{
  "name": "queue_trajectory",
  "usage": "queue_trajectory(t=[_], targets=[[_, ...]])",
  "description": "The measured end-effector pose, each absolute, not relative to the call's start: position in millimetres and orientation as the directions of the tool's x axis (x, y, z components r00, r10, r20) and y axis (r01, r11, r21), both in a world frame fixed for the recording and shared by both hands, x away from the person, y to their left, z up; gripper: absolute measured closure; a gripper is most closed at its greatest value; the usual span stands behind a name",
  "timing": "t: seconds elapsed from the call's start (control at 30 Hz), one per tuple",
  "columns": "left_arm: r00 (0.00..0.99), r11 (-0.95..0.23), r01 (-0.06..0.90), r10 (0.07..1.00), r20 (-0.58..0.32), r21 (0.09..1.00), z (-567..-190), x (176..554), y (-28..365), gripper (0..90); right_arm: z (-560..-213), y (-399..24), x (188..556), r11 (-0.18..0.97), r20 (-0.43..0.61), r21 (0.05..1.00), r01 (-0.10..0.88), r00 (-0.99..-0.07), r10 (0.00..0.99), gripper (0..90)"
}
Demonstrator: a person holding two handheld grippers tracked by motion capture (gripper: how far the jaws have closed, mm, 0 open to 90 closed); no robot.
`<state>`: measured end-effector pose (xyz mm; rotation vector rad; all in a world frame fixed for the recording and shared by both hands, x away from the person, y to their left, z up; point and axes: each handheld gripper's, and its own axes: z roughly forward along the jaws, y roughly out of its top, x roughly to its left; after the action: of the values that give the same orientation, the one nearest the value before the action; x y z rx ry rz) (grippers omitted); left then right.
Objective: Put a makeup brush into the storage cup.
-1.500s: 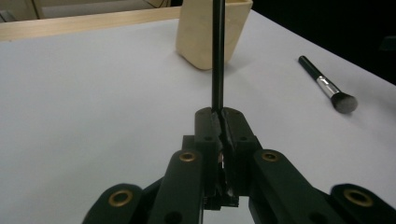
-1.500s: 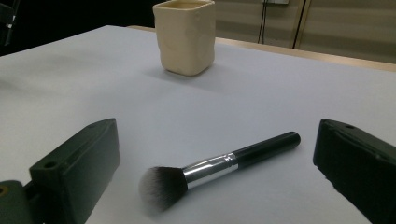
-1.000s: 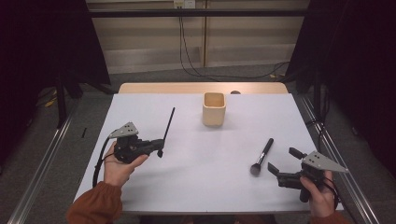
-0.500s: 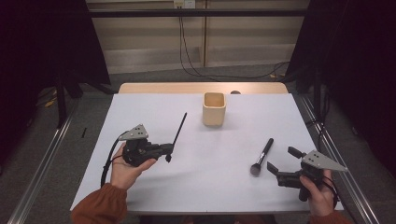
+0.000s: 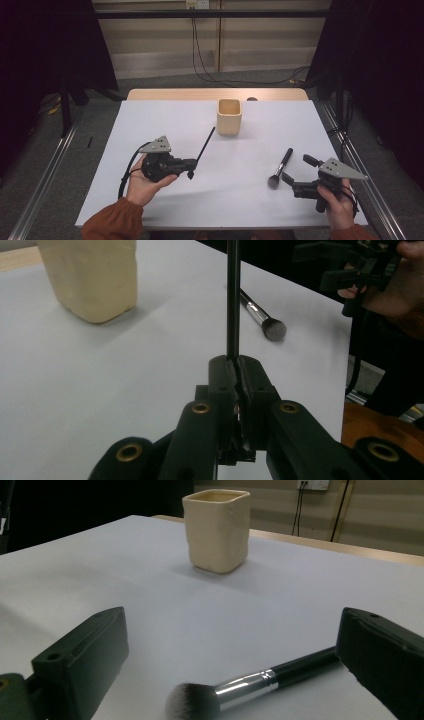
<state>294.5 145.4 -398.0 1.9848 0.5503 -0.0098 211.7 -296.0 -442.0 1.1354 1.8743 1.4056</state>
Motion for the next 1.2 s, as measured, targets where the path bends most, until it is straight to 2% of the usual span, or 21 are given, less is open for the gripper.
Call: queue_trajectory(t=[0.87, 1.2], targets=[[0.929, -0.497, 0.357, 0.277, -0.245, 0.791, -400, 294, 106, 85.8, -433, -262, 237, 0.164, 0.057, 0.947, 0.275, -0.648, 0.760, 0.1], [0.937, -0.545, 0.343, 0.254, -0.239, 0.766, -402, 296, 95, 85.8, -434, -249, 241, 0.174, 0.058, 0.945, 0.276, -0.666, 0.743, 0.1]])
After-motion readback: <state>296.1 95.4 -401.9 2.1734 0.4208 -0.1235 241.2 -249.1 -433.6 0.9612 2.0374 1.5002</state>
